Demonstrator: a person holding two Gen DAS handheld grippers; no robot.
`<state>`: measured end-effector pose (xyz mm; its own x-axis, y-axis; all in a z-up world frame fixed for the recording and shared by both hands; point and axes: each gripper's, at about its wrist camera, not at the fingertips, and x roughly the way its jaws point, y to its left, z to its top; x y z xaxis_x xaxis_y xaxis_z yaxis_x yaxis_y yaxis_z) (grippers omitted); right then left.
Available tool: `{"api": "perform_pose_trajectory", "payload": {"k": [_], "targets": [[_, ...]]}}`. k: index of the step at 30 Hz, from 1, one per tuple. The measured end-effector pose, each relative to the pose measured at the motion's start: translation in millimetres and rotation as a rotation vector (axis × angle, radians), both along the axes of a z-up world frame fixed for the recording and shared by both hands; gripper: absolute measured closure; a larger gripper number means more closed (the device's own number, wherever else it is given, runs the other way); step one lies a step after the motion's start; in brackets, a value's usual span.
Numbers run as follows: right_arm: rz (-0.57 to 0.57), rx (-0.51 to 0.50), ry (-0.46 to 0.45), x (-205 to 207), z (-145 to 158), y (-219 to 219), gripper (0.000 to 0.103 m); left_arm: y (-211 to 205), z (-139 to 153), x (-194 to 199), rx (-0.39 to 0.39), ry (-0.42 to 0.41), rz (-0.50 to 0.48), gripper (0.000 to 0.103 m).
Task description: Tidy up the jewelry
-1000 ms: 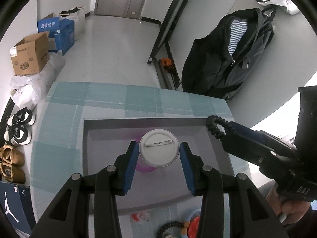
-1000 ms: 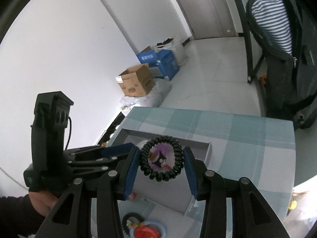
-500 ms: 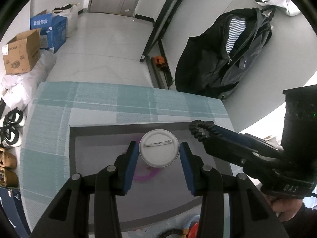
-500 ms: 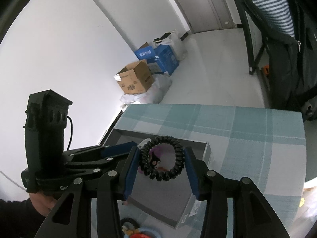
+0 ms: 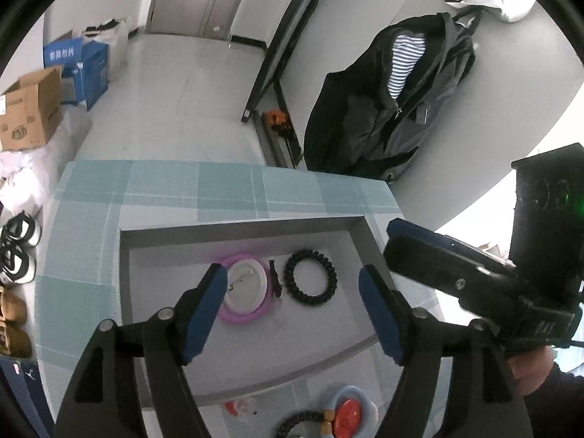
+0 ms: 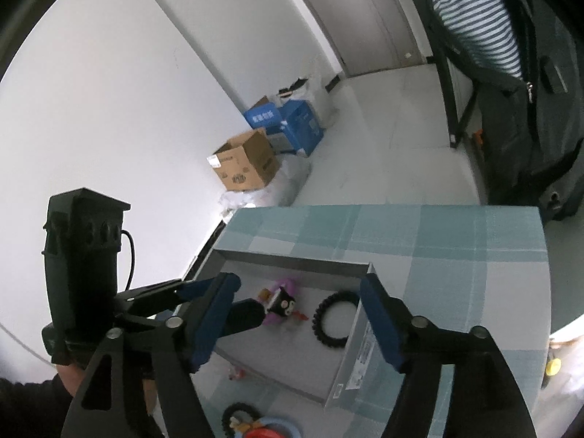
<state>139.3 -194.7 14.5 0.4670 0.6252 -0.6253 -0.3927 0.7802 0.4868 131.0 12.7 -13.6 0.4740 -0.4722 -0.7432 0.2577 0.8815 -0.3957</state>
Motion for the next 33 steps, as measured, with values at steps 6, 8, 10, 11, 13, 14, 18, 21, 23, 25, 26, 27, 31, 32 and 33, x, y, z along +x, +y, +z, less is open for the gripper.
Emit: {"api": "perform_pose_trajectory", "payload": {"k": [6, 8, 10, 11, 13, 14, 18, 21, 23, 25, 26, 27, 31, 32, 33], "targets": [[-0.050, 0.016, -0.001, -8, 4, -13, 0.027, 6, 2, -14, 0.025, -0.023, 0.037, 0.032], [-0.064, 0.016, -0.002, -13, 5, -17, 0.026, 8, 4, -22, 0.044, -0.029, 0.047, 0.032], [-0.069, 0.020, -0.008, -16, 7, -19, 0.025, 9, 7, -30, 0.063, -0.041, 0.056, 0.032], [-0.073, 0.021, -0.014, -19, 9, -21, 0.023, 10, 8, -32, 0.070, -0.043, 0.060, 0.032], [-0.079, 0.023, -0.020, -23, 11, -23, 0.021, 11, 10, -38, 0.087, -0.055, 0.072, 0.032], [-0.082, 0.027, -0.024, -26, 12, -24, 0.021, 11, 11, -41, 0.096, -0.059, 0.077, 0.032], [-0.085, 0.035, -0.037, -35, 15, -27, 0.018, 14, 14, -56, 0.120, -0.077, 0.103, 0.032], [-0.079, 0.026, -0.045, -44, 16, -26, 0.017, 15, 13, -66, 0.125, -0.066, 0.116, 0.032], [-0.075, 0.016, -0.051, -51, 17, -26, 0.015, 15, 9, -73, 0.140, -0.057, 0.131, 0.032], [-0.077, 0.004, -0.056, -56, 17, -25, 0.012, 15, 7, -79, 0.152, -0.053, 0.139, 0.032], [-0.077, 0.005, -0.057, -59, 17, -26, 0.011, 14, 6, -81, 0.158, -0.052, 0.141, 0.032], [-0.077, 0.009, -0.056, -61, 16, -27, 0.010, 14, 5, -85, 0.165, -0.049, 0.145, 0.032], [-0.078, 0.020, -0.041, -73, 13, -30, 0.008, 17, -1, -92, 0.161, -0.022, 0.164, 0.032], [-0.080, 0.018, -0.037, -75, 13, -29, 0.008, 20, -3, -93, 0.160, -0.009, 0.173, 0.032], [-0.080, 0.018, -0.035, -79, 12, -30, 0.007, 21, -5, -93, 0.158, 0.001, 0.180, 0.032]]}}
